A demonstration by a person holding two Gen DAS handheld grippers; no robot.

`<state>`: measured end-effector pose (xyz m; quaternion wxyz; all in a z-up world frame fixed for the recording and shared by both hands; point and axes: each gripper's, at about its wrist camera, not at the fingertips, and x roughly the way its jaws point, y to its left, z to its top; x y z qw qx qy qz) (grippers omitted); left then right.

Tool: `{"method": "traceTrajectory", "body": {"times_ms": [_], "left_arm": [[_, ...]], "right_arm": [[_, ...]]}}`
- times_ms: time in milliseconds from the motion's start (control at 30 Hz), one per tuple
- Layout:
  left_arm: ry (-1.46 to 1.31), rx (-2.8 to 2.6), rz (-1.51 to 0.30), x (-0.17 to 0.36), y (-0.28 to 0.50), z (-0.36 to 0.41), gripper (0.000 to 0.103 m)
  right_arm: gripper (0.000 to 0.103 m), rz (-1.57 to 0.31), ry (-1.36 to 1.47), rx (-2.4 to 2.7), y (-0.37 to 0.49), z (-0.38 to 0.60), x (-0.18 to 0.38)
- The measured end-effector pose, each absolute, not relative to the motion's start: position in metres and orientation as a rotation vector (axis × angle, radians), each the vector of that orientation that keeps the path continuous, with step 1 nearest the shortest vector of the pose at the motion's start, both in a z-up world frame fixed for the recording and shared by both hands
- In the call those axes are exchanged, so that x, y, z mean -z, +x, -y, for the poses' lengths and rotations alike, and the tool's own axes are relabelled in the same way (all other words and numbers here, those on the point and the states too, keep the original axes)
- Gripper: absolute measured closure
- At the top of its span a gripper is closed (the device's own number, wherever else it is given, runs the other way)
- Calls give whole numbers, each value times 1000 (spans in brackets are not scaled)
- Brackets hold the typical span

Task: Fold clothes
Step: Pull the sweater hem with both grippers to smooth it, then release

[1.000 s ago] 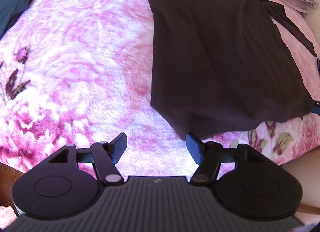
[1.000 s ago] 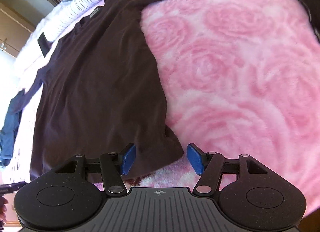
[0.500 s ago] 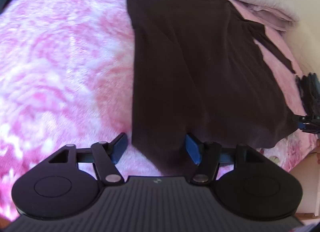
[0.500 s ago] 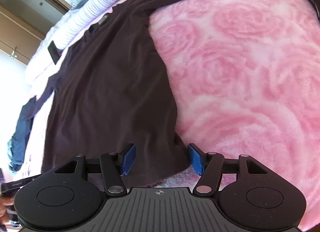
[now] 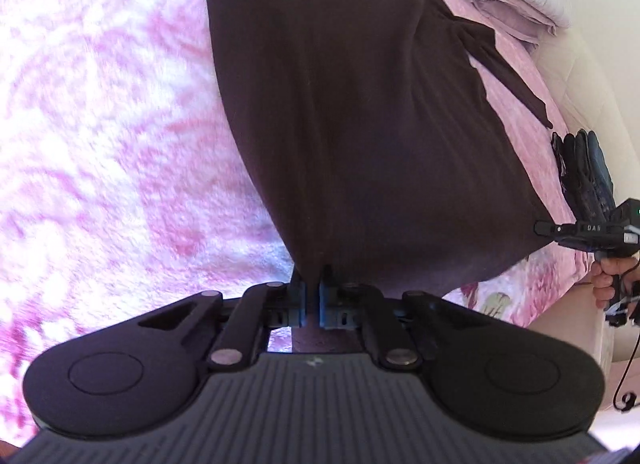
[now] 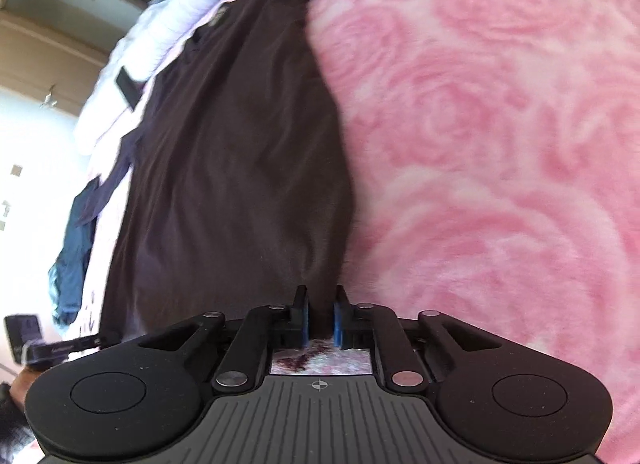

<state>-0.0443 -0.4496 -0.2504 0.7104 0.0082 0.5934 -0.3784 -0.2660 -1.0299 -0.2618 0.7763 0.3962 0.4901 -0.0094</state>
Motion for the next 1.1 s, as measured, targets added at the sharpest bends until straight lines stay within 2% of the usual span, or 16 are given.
{"method": "traceTrajectory", "body": {"times_ms": [267, 600, 800, 833, 867, 900, 967, 1100], "left_arm": [[51, 861, -1301, 217, -63, 433, 100], [84, 800, -1404, 250, -96, 429, 97], [218, 755, -1404, 224, -86, 417, 92], [224, 742, -1394, 216, -82, 411, 91], [222, 725, -1378, 209, -76, 404, 88], [224, 707, -1355, 201, -68, 401, 87], [227, 672, -1311, 186, -52, 393, 86], [233, 661, -1206, 165, -7, 395, 79]], "right_arm": [[96, -1087, 872, -15, -296, 1029, 219], [95, -1180, 869, 31, -326, 1010, 233], [94, -1255, 707, 54, -304, 1005, 214], [90, -1259, 678, 71, -301, 1004, 209], [78, -1262, 646, 89, -297, 1004, 203], [75, -1257, 588, 122, -292, 1001, 196], [59, -1227, 466, 178, -277, 995, 180], [55, -1175, 261, 248, -233, 982, 153]]}}
